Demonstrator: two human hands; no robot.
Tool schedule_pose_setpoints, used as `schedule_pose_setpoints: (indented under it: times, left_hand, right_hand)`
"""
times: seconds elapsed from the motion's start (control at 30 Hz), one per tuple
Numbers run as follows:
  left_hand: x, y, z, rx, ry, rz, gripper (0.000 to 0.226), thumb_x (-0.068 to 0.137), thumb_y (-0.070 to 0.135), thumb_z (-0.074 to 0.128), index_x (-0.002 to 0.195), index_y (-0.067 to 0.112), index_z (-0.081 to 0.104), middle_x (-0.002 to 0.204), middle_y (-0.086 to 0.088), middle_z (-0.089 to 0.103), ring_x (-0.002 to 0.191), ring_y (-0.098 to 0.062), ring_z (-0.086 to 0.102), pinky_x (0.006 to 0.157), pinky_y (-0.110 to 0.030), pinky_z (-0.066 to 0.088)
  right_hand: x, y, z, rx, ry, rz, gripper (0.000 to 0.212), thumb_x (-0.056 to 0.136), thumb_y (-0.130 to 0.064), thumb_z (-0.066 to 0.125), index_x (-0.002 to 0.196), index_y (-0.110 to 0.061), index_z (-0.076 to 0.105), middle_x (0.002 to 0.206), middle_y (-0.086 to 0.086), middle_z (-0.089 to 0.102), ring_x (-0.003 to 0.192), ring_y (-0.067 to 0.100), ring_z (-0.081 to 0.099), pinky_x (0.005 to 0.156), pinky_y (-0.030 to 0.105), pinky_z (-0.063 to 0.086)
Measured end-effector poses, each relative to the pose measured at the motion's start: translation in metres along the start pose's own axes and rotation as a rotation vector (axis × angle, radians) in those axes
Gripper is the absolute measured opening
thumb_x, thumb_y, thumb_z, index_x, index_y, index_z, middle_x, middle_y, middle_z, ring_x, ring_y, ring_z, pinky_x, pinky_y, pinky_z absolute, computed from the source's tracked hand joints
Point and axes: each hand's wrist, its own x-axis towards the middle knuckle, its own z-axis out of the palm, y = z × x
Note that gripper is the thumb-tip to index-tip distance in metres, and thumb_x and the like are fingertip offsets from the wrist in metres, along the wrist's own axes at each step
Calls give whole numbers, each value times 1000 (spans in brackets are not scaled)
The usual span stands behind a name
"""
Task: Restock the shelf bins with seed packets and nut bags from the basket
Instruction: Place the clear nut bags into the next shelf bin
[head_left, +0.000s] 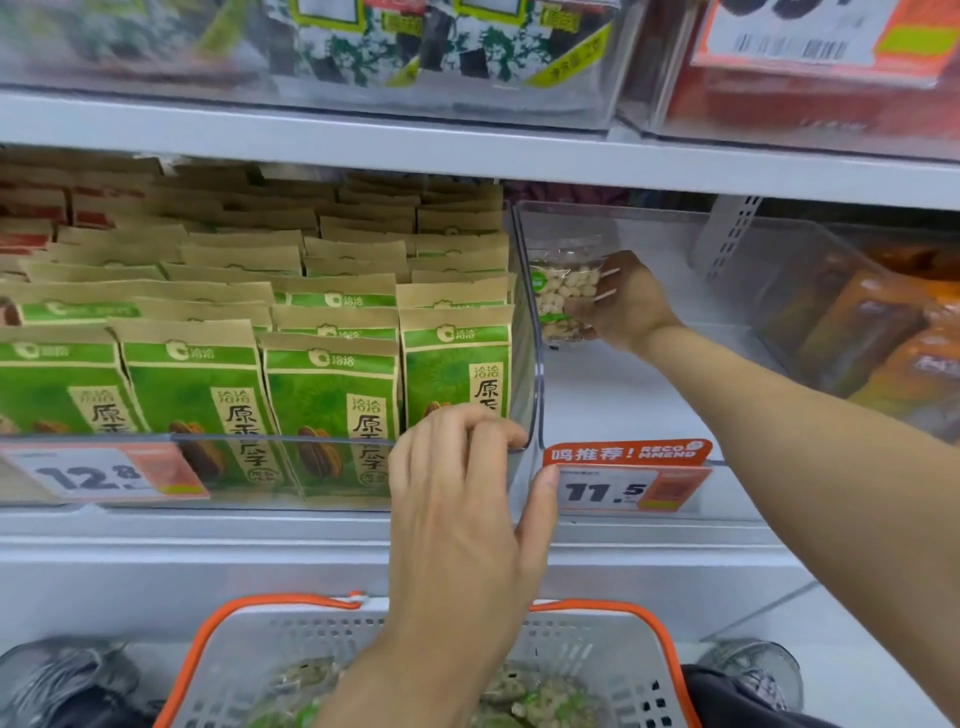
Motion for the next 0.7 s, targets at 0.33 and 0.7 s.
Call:
schedule_pose_setpoints:
  times: [0.33,0.7]
  left_hand:
    - [0,-1,3,3,11,15,19,89,33,62,98,18,57,103,3,51,101,-16,47,96,-24,24]
    - [-2,-2,-10,-170,149,208,7,86,12,64,91,7,63,102,-6,56,107,-24,52,96,-33,39]
  right_hand:
    - [1,-4,-10,76,-55,112,53,75,-11,87,116,-13,54,106,0,63,86,17,67,68,33,62]
    - [-116,-46,-72,-29,277,-111,12,84,-16,72,81,-27,67,77,0,72,74,19,72,74,44,62]
